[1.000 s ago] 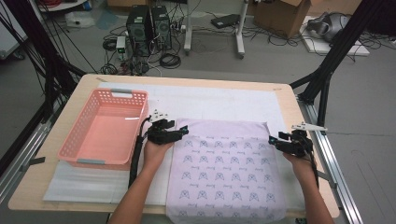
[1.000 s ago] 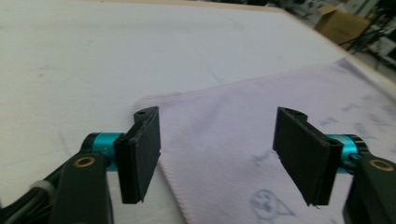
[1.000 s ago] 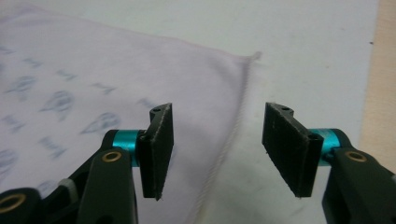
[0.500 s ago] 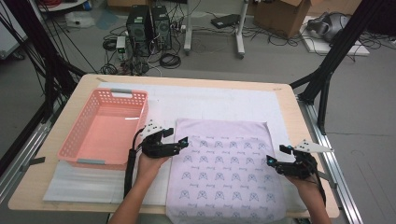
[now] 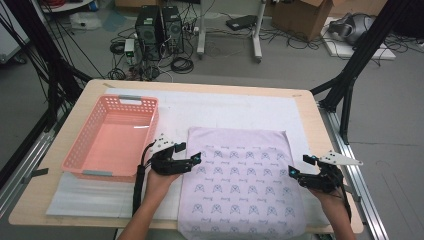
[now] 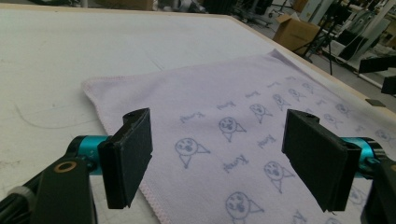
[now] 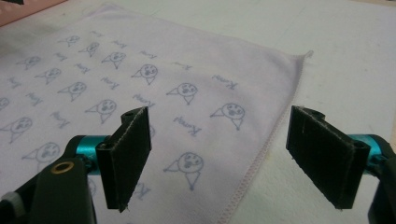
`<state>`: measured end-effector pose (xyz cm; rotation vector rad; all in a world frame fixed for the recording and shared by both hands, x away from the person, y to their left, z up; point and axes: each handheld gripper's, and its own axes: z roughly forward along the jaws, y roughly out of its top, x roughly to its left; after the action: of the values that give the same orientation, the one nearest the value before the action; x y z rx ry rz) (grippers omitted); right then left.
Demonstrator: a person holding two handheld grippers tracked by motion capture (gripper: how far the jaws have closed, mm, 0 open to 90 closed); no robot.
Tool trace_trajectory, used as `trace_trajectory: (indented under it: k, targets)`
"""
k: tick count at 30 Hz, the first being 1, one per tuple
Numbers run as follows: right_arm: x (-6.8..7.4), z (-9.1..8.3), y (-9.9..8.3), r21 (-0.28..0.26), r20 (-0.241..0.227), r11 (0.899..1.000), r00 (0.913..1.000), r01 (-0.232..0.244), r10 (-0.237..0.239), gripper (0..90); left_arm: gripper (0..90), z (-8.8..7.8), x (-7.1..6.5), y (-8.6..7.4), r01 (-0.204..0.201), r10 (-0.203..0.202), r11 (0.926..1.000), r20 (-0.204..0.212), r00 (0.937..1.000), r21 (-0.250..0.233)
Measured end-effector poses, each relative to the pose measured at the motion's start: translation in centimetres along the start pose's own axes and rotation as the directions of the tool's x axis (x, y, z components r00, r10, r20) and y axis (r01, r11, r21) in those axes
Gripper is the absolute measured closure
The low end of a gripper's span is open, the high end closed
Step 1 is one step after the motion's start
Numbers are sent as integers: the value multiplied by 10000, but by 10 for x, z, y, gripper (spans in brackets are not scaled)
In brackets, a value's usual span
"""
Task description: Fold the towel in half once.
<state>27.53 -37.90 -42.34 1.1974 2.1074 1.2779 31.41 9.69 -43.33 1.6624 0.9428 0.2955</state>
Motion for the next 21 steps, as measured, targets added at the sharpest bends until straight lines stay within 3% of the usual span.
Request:
trace_trajectory:
  k: [6, 9, 15, 17, 21]
  targets:
    - [1, 4, 0, 71, 29, 10000, 10000, 7, -7, 211, 254, 2, 2, 0, -35, 36, 10000, -133, 9999, 17]
    - [0, 6, 1, 112, 96, 9999, 9999, -53, 51, 210, 268, 3, 4, -1, 153, -151, 9998, -271, 9995, 87]
    - [-1, 17, 0, 398, 377, 9989, 9991, -234, 219, 212, 272, 13, 10, -5, 433, -393, 9966, -564, 9976, 707]
    - [-3, 22, -2, 542, 517, 9977, 9979, -408, 380, 223, 273, 18, 12, -7, 352, -286, 9959, -793, 9964, 833]
    - [-6, 33, 0, 812, 784, 9949, 9955, -602, 538, 263, 295, 21, 18, -8, 872, -755, 9911, -1149, 9905, 1009]
